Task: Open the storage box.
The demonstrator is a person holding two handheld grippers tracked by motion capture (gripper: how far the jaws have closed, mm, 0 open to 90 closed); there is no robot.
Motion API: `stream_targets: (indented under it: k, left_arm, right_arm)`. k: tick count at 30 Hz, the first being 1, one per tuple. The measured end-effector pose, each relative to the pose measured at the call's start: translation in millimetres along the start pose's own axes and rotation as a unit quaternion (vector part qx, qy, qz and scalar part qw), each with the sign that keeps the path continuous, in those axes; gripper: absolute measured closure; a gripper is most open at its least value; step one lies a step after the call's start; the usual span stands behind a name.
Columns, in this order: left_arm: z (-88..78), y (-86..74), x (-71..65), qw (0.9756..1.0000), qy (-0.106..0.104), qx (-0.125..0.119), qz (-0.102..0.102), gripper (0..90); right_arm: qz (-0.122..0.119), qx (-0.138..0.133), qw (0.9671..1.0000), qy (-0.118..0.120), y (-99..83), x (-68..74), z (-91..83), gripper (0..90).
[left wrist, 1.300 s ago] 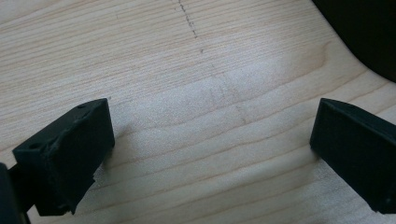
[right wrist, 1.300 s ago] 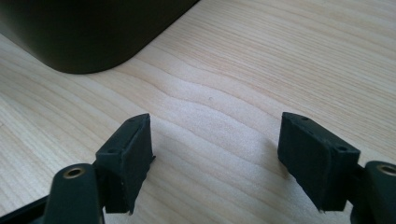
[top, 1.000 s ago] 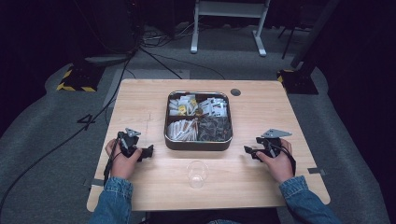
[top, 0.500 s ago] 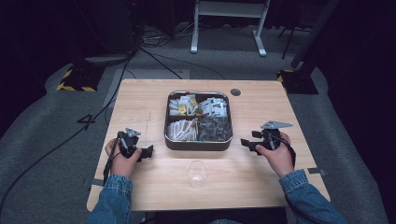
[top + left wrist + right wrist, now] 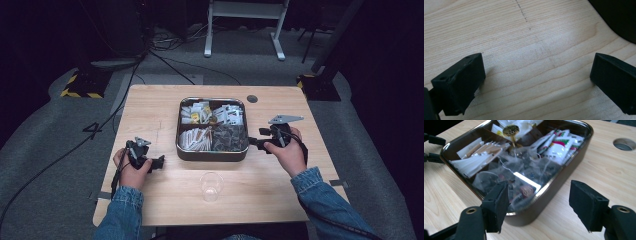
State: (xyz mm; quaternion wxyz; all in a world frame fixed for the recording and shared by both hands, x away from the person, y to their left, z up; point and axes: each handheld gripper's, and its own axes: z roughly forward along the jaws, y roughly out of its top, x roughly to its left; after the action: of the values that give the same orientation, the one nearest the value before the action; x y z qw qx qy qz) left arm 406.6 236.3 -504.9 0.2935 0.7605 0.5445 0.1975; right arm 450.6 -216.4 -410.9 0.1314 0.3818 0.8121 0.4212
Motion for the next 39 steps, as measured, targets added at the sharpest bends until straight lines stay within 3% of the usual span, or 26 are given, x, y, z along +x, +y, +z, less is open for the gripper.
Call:
stream_targets:
  k: [9,17,24,27,39]
  left_arm:
    - [0.0,-0.1,0.1,1.0,0.0,0.0,0.0,0.2]
    - [0.1,-0.3,-2.5,0.9999,0.008,-0.001,-0.015,0.2]
    - [-0.1,-0.4,-2.9,0.9998,0.008,0.0,-0.017,0.1]
    - [0.0,-0.4,-2.9,0.9998,0.008,0.0,-0.017,0.1]
    - [-0.3,-0.8,-2.1,0.9999,0.006,0.0,-0.013,0.2]
  right_arm:
    - [-0.006,-0.002,0.9998,0.02,29.6,8.1,18.7,32.7]
    - [0.001,-0.002,0.9991,0.042,47.9,6.8,43.3,32.7]
    - [0.01,0.011,0.9988,0.046,56.5,5.0,66.9,33.9]
    - [0.002,0.018,0.9989,0.043,60.5,5.6,76.7,34.6]
    - [-0.009,0.026,0.9982,0.053,70.6,20.5,113.4,38.1]
